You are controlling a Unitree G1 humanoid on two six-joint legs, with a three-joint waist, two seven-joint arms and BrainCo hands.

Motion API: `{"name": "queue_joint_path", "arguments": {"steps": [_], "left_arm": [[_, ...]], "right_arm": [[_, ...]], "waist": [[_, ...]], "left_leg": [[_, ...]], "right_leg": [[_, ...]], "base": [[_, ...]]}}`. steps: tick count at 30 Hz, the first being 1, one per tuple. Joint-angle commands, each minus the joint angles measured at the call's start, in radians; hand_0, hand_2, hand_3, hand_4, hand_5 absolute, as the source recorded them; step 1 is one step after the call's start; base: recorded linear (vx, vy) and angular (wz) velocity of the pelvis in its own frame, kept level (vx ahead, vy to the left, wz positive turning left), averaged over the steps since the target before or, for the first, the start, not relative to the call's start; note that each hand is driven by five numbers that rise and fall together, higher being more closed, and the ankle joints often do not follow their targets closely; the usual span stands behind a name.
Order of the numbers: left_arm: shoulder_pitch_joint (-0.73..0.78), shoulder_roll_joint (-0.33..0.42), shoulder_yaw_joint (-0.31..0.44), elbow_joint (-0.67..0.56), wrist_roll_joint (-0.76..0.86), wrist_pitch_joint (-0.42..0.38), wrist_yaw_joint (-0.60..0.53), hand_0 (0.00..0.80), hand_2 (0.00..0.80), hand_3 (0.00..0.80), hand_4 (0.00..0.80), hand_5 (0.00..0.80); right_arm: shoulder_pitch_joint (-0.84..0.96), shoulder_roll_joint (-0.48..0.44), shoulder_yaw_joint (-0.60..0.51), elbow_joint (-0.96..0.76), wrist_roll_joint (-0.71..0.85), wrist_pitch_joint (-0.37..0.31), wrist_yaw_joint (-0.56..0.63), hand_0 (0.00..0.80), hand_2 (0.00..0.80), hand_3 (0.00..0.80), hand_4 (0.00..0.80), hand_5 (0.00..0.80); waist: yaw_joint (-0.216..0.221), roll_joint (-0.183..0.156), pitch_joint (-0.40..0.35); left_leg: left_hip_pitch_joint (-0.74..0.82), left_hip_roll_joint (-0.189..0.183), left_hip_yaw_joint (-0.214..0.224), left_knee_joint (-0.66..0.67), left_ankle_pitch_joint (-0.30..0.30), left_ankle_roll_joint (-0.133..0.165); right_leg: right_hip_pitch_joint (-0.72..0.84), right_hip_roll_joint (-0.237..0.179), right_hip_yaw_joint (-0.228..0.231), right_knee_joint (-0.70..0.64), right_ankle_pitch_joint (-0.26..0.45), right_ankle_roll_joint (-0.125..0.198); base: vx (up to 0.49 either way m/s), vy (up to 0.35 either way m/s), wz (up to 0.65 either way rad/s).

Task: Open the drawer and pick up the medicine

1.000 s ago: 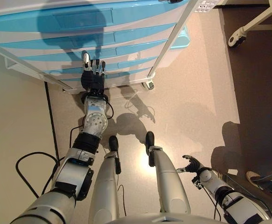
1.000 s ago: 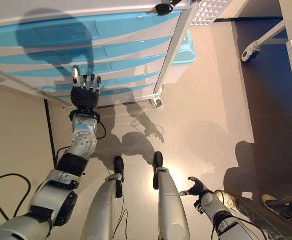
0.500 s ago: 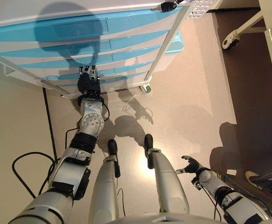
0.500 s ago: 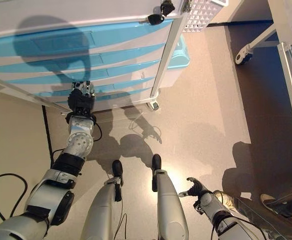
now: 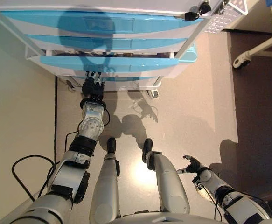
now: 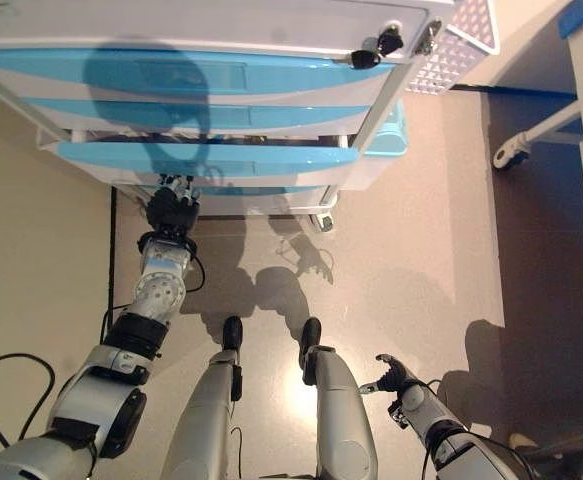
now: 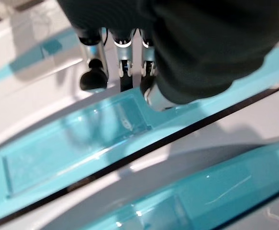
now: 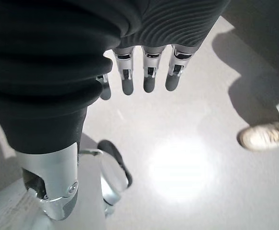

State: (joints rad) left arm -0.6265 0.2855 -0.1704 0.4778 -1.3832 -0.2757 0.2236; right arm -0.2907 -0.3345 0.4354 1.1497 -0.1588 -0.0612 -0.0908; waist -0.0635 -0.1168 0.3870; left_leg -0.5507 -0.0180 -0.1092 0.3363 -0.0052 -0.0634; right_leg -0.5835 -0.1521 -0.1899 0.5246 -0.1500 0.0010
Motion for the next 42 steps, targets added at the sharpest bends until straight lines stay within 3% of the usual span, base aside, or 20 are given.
{"name": "queue_joint_path", "arguments": {"steps": [1, 6, 10, 19, 27, 33, 34, 41, 42], "left_arm": [[-0.075, 0.135, 0.155, -0.295, 0.151, -0.172, -0.148, 0.800, 0.800, 0.800, 0.800, 0.800], [0.062, 0.130, 0.196, -0.366, 0.187, -0.147, -0.161, 0.800, 0.800, 0.800, 0.800, 0.800], [0.192, 0.133, 0.247, -0.422, 0.201, -0.117, -0.196, 0.800, 0.800, 0.800, 0.800, 0.800], [0.484, 0.087, 0.342, -0.472, 0.212, -0.052, -0.274, 0.800, 0.800, 0.800, 0.800, 0.800], [0.681, 0.045, 0.317, -0.484, 0.144, 0.028, -0.318, 0.800, 0.800, 0.800, 0.800, 0.800], [0.852, 0.066, 0.247, -0.355, 0.088, 0.138, -0.346, 0.800, 0.800, 0.800, 0.800, 0.800], [0.850, 0.067, 0.246, -0.355, 0.088, 0.139, -0.346, 0.800, 0.800, 0.800, 0.800, 0.800], [0.971, 0.102, 0.220, -0.128, 0.187, 0.219, -0.377, 0.800, 0.800, 0.800, 0.800, 0.800], [0.977, 0.105, 0.204, -0.055, 0.232, 0.237, -0.385, 0.800, 0.800, 0.800, 0.800, 0.800]], "right_arm": [[0.096, -0.020, -0.016, 0.023, -0.015, 0.010, -0.008, 0.000, 0.000, 0.000, 0.000, 0.000], [0.113, -0.015, -0.035, 0.011, -0.022, 0.011, -0.011, 0.000, 0.000, 0.000, 0.000, 0.000], [0.116, -0.018, -0.047, -0.003, -0.031, 0.010, -0.004, 0.000, 0.000, 0.000, 0.000, 0.000], [0.110, -0.053, -0.087, -0.008, -0.065, 0.006, 0.005, 0.000, 0.000, 0.000, 0.000, 0.000], [0.089, -0.085, -0.107, 0.005, -0.084, 0.014, 0.000, 0.000, 0.000, 0.000, 0.000, 0.000], [0.071, -0.114, -0.120, -0.002, -0.092, 0.019, -0.008, 0.000, 0.000, 0.000, 0.000, 0.000], [0.070, -0.114, -0.122, -0.003, -0.092, 0.019, -0.008, 0.000, 0.000, 0.000, 0.000, 0.000], [0.064, -0.143, -0.123, -0.039, -0.091, 0.013, -0.014, 0.000, 0.000, 0.000, 0.000, 0.000], [0.069, -0.150, -0.119, -0.061, -0.088, 0.009, -0.011, 0.000, 0.000, 0.000, 0.000, 0.000]], "waist": [[0.086, 0.015, -0.086], [0.124, 0.032, -0.080], [0.151, 0.042, -0.084], [0.203, 0.088, -0.070], [0.237, 0.126, -0.052], [0.248, 0.166, -0.034], [0.248, 0.170, -0.036], [0.244, 0.185, -0.015], [0.239, 0.180, -0.008]], "left_leg": [[-0.064, -0.061, -0.027, 0.100, -0.060, 0.037], [-0.064, -0.081, -0.074, 0.121, -0.050, 0.036], [-0.041, -0.084, -0.095, 0.142, -0.084, 0.031], [0.001, -0.097, -0.130, 0.158, -0.085, 0.031], [-0.007, -0.112, -0.131, 0.144, -0.059, 0.038], [-0.006, -0.110, -0.122, 0.137, -0.045, 0.045], [-0.018, -0.111, -0.124, 0.125, -0.014, 0.046], [-0.011, -0.106, -0.101, 0.127, -0.016, 0.058], [-0.001, -0.103, -0.092, 0.146, -0.049, 0.058]], "right_leg": [[0.005, -0.060, -0.006, -0.075, 0.099, 0.090], [0.030, -0.076, -0.053, -0.021, 0.057, 0.071], [0.059, -0.078, -0.061, 0.018, 0.001, 0.070], [0.113, -0.097, -0.097, 0.063, -0.034, 0.060], [0.102, -0.117, -0.103, 0.078, -0.028, 0.067], [0.100, -0.125, -0.097, 0.076, -0.009, 0.078], [0.092, -0.126, -0.106, 0.062, 0.018, 0.069], [0.089, -0.130, -0.087, 0.058, 0.033, 0.078], [0.097, -0.131, -0.074, 0.075, 0.008, 0.087]], "base": [[-0.060, -0.068, 0.21], [-0.038, -0.038, 0.46], [0.054, -0.042, 0.25], [-0.022, -0.008, 0.13], [-0.036, 0.007, 0.08], [-0.024, 0.016, 0.07], [-0.073, 0.078, 0.04], [0.010, 0.026, 0.04], [0.088, -0.004, -0.01]]}}
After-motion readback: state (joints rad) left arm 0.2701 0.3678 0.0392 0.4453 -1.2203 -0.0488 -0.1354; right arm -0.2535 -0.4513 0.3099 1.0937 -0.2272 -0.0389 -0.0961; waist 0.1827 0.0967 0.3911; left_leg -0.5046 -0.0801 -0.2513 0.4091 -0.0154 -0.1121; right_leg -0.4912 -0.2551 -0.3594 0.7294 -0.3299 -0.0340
